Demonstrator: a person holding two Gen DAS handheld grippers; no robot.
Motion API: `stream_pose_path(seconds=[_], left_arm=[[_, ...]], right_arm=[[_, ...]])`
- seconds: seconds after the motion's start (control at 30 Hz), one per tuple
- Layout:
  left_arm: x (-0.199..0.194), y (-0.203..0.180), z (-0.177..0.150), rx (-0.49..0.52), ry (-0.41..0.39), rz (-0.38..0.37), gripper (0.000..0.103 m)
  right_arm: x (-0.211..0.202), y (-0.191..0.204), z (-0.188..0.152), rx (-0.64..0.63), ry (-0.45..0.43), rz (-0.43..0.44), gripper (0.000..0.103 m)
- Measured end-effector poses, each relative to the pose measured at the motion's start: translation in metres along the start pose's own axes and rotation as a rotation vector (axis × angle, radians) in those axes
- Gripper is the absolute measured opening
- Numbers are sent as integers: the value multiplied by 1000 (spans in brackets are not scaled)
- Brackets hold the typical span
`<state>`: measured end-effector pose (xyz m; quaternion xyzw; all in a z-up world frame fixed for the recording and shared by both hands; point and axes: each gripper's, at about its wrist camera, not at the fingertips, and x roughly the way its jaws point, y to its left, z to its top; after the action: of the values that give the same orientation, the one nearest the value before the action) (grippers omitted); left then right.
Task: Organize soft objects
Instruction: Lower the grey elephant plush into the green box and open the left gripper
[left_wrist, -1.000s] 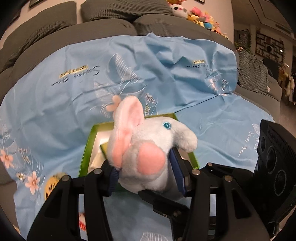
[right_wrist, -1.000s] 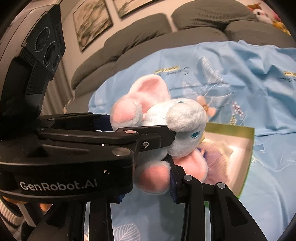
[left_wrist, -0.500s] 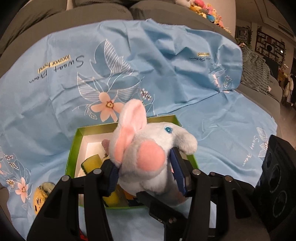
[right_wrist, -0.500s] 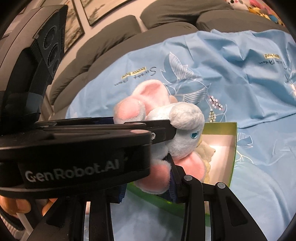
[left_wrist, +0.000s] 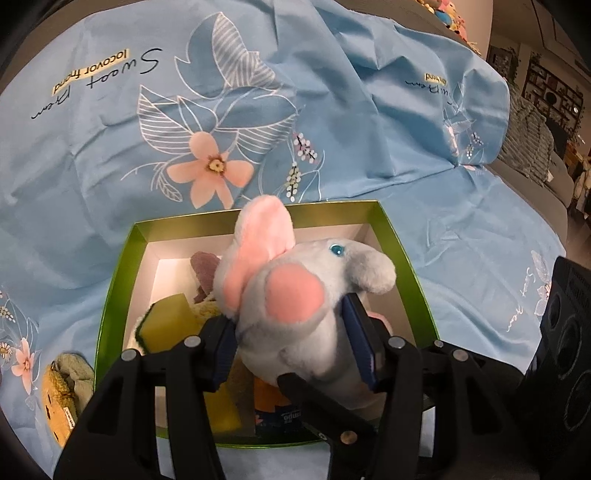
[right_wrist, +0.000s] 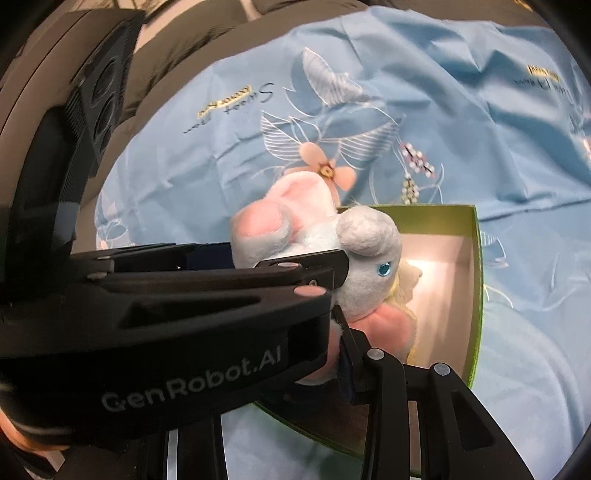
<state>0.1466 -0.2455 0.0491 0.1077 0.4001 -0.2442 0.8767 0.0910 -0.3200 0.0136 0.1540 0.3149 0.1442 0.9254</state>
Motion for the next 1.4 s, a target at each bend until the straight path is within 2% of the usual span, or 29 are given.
stream_pose_path(seconds=[0.7, 0.77, 0.9, 1.27, 1.37, 1.4], left_arm=[[6, 1, 5, -11, 40, 11, 57], [6, 1, 5, -7, 41, 18, 59], [6, 4, 2, -26, 43, 30, 70], [9, 5, 0, -39, 71, 65, 81], [7, 9, 0, -49, 84, 73, 83], [6, 11, 0, -56, 86, 76, 85]], right_arm=[[3, -4, -1, 39, 21, -12, 39], [3, -4, -1, 40, 21, -11, 39], [2, -1, -1, 34, 22, -22, 39], [-2, 0, 0, 41, 18, -38, 49], [-4, 1, 0, 37, 10, -36, 60], [-5, 1, 0, 36, 7, -44, 67]])
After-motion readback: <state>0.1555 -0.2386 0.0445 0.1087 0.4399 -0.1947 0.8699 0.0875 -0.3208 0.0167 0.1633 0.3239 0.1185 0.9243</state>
